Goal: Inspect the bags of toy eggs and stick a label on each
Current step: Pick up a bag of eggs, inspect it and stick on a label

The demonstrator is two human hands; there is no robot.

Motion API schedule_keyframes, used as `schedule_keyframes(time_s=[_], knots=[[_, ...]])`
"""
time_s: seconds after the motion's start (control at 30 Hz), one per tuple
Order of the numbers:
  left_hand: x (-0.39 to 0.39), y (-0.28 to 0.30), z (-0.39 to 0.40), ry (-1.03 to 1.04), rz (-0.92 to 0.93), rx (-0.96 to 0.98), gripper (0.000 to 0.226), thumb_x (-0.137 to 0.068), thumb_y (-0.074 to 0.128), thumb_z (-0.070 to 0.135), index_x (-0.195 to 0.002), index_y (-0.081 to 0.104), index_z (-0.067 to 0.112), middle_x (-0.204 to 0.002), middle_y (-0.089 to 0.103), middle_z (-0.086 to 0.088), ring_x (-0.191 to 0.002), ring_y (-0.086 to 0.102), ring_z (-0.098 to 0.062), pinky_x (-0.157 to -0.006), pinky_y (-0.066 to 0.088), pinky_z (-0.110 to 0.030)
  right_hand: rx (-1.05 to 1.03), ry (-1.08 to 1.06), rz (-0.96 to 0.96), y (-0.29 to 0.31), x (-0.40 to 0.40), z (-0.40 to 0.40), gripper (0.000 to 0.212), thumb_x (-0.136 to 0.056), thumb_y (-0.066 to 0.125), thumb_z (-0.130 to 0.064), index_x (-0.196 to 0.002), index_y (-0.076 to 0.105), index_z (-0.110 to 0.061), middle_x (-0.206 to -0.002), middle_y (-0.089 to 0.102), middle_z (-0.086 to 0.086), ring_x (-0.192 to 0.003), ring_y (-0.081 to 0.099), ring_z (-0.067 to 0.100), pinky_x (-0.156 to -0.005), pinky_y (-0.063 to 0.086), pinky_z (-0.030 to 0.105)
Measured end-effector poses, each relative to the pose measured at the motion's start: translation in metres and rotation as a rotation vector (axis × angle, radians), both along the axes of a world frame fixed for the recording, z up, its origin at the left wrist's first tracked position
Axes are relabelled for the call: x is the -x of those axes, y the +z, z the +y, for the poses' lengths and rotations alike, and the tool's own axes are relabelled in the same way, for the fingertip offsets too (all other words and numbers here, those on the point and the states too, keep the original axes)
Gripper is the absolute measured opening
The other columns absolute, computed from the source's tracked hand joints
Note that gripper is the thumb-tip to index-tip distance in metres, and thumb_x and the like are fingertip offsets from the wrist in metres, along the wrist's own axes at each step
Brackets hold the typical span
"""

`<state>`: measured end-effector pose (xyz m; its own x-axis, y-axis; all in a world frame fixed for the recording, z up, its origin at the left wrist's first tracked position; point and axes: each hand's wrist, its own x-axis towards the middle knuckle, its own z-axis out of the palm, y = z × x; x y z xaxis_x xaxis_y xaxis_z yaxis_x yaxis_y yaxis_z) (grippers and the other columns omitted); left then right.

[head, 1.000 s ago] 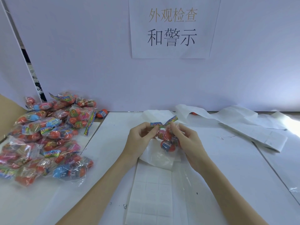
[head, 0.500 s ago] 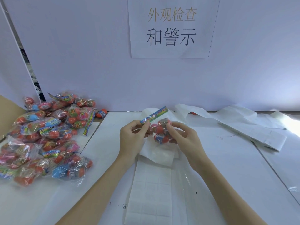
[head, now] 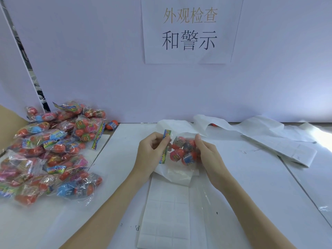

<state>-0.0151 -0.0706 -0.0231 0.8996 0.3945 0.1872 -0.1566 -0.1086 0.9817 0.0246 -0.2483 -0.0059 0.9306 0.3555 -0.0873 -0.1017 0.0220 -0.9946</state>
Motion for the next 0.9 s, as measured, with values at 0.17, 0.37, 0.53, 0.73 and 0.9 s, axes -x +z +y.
schedule_keyframes(time_s=[0.17,0.37,0.53,0.73,0.9], knots=[[0.003,0.001,-0.009,0.173,-0.16,-0.434,0.016,-0.104,0.063,0.017,-0.089,0.06,0.015,-0.065,0.07,0.004,-0.058,0.061,-0.015,-0.057,0.046,-0.02,0.012,0.004,-0.028,-0.003,0.0,0.003,0.054,-0.111,0.034,-0.051,-0.108,0.079,-0.023,-0.093,0.081,0.005,-0.081,0.076,0.016,-0.077,0.057,0.031],[0.005,0.001,-0.006,0.317,-0.198,-0.504,0.018,-0.109,0.052,0.016,-0.092,0.048,0.014,-0.059,0.055,-0.001,-0.052,0.045,-0.014,-0.048,0.033,-0.025,0.082,0.119,-0.123,0.001,0.002,0.0,0.039,-0.101,0.058,-0.056,-0.114,0.073,-0.021,-0.096,0.081,0.002,-0.093,0.076,0.014,-0.085,0.053,0.027],[0.005,0.001,-0.004,0.253,-0.108,-0.404,0.009,-0.11,0.047,0.01,-0.107,0.05,0.017,-0.066,0.062,-0.007,-0.051,0.048,-0.013,-0.049,0.037,-0.024,0.083,0.096,-0.131,0.001,0.003,0.002,0.028,-0.099,0.069,-0.038,-0.113,0.067,-0.014,-0.091,0.081,-0.003,-0.075,0.068,0.004,-0.08,0.046,0.025],[0.011,0.011,-0.012,0.096,-0.146,-0.32,0.037,-0.096,0.044,0.005,-0.127,0.059,0.018,-0.117,0.064,0.0,-0.101,0.06,-0.01,-0.085,0.045,-0.013,0.013,0.009,-0.138,-0.001,0.0,0.0,0.03,-0.094,0.071,-0.05,-0.101,0.076,-0.021,-0.094,0.079,0.003,-0.083,0.073,0.023,-0.085,0.055,0.034],[0.01,0.015,-0.014,0.024,-0.069,-0.216,0.016,-0.104,0.062,0.029,-0.099,0.077,0.024,-0.089,0.076,0.009,-0.092,0.07,-0.016,-0.087,0.054,-0.036,0.015,0.06,-0.125,-0.001,0.003,0.002,0.045,-0.092,0.062,-0.063,-0.094,0.082,-0.023,-0.094,0.081,0.006,-0.088,0.079,0.023,-0.075,0.062,0.026]])
